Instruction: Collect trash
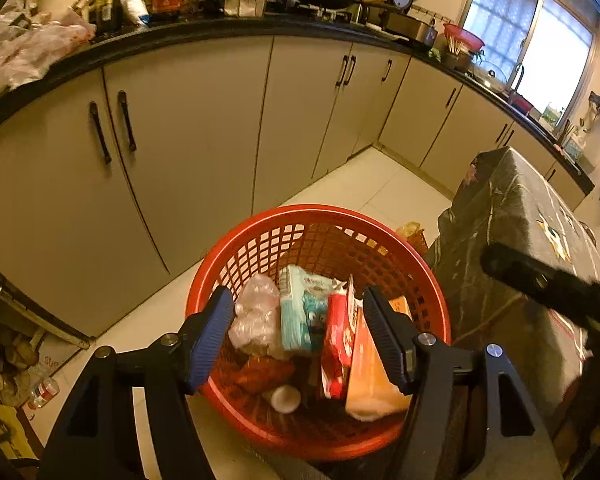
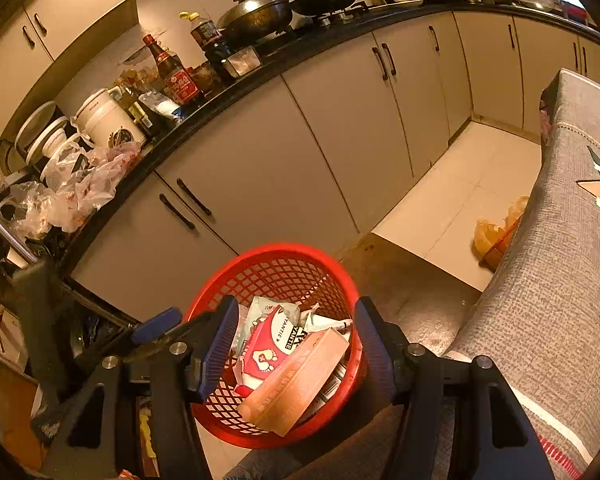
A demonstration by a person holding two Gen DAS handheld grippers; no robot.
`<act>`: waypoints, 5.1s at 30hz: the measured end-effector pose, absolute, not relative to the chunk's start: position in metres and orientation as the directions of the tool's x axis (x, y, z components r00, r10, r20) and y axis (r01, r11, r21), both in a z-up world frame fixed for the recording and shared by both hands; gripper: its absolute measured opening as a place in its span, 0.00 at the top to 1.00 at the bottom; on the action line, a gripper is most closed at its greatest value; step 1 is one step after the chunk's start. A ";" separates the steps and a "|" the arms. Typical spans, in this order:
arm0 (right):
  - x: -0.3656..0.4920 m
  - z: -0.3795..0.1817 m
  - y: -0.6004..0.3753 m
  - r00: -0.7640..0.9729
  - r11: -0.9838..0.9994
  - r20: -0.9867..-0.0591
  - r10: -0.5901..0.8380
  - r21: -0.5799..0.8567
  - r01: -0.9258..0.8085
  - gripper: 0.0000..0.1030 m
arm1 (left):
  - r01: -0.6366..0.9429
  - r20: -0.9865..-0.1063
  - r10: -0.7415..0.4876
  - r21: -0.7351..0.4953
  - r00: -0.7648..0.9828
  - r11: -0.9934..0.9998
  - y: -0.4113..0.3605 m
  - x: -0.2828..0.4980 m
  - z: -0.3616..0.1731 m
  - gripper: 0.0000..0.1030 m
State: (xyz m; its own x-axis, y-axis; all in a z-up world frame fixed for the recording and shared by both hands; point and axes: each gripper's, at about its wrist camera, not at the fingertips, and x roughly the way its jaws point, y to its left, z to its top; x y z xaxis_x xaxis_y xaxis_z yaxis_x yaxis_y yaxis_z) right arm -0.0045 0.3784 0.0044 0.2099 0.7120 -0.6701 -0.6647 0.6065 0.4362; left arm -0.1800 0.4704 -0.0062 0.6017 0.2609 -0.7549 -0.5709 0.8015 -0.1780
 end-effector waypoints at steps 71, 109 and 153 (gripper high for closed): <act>-0.203 0.069 0.165 0.650 0.786 -0.483 0.586 0.146 -0.600 0.08 | -0.688 -0.452 0.636 0.065 0.626 0.723 0.288 -0.318 0.083 0.00; -0.221 0.068 0.185 0.721 0.811 -0.456 0.522 0.004 -0.585 0.06 | -0.658 -0.519 0.577 0.037 0.630 0.752 0.311 -0.317 0.057 0.00; -0.223 0.041 0.214 0.692 0.787 -0.578 0.432 -0.132 -0.602 0.05 | -0.655 -0.584 0.558 0.059 0.589 0.753 0.325 -0.316 0.032 0.00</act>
State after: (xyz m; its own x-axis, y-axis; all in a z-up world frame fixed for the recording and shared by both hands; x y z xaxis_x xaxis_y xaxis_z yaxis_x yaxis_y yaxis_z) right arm -0.2227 0.2142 0.0411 0.6921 0.4324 -0.5780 -0.6023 0.7872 -0.1323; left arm -0.3156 0.3251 0.0323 0.5894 0.5582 -0.5840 -0.6550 0.7533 0.0589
